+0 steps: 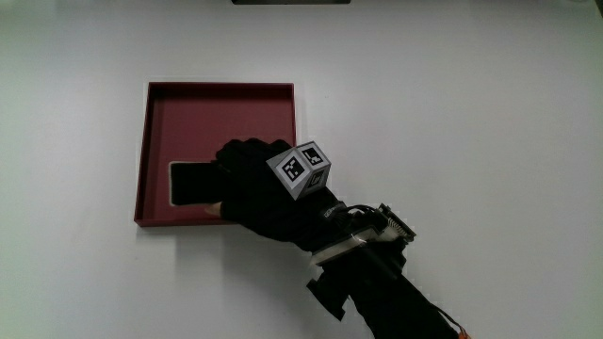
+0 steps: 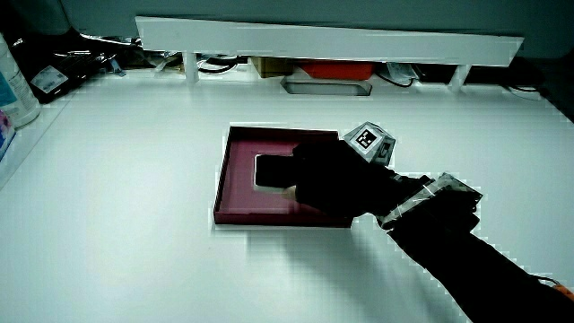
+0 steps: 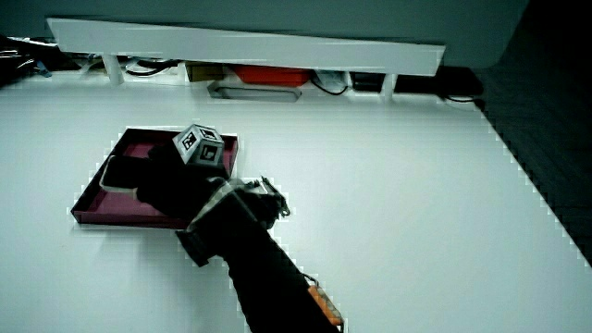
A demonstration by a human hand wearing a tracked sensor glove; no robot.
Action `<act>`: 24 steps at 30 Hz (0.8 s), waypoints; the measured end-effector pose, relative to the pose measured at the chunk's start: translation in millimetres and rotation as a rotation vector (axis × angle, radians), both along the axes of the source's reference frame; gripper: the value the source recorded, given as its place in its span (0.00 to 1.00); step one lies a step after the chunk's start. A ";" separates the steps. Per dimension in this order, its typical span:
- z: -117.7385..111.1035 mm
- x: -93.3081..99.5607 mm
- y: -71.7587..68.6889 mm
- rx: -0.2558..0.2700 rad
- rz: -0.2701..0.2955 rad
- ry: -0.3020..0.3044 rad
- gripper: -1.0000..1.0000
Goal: Place eraser
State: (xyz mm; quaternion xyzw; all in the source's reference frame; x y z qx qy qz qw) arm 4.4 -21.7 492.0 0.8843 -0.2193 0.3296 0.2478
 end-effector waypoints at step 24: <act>39.9 -6.8 -6.1 -0.257 -0.015 0.146 0.44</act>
